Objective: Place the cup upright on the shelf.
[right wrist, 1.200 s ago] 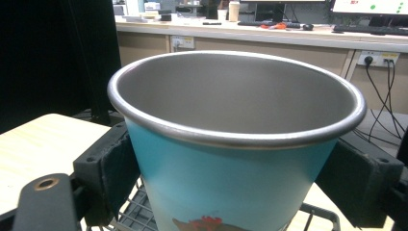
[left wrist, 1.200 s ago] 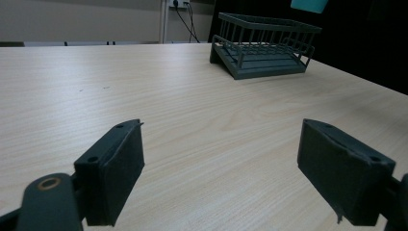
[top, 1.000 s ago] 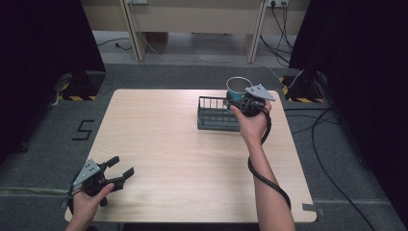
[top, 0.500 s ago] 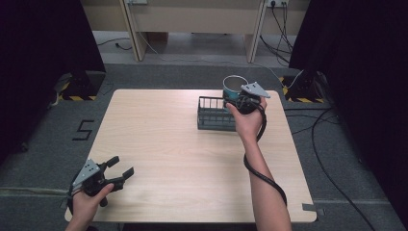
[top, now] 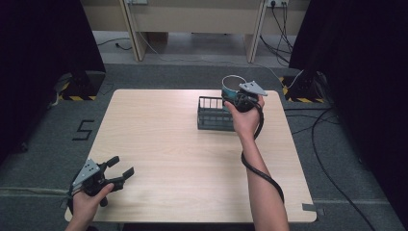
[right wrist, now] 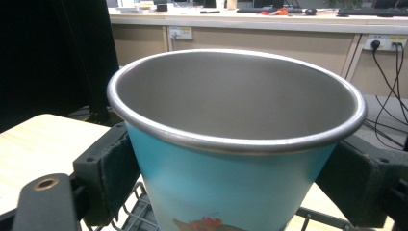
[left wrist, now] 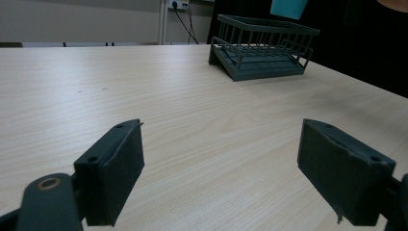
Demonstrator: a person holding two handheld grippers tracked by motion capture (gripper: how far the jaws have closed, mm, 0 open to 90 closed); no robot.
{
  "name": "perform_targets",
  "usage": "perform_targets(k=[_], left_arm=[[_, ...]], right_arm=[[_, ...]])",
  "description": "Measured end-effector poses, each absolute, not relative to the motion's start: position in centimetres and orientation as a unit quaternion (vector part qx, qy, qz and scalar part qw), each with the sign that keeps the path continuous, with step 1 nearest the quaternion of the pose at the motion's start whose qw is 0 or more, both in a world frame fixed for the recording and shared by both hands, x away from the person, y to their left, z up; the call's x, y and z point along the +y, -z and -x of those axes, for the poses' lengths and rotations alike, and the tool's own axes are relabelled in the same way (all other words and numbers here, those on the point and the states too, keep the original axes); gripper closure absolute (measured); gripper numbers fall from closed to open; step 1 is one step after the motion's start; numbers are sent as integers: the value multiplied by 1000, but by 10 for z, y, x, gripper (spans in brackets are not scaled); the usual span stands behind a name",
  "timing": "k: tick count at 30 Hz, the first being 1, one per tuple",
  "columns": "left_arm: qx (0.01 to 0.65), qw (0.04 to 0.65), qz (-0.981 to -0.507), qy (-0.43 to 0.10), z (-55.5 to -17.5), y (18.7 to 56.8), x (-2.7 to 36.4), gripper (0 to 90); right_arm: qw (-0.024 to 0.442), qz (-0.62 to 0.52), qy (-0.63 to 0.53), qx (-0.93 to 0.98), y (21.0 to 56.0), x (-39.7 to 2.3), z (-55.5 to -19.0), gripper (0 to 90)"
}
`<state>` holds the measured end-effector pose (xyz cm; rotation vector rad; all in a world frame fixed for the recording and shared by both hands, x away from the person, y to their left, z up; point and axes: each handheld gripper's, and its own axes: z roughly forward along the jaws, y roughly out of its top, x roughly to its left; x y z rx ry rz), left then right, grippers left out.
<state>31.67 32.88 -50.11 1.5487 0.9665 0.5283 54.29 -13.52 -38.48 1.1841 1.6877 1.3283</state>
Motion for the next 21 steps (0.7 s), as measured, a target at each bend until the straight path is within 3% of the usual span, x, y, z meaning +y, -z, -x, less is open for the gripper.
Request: perform_targets(k=[21], left_arm=[[414, 583, -662, -225, -317, 501, 329, 158]], right_arm=[[334, -472, -487, 654, 399, -129, -559, 156]])
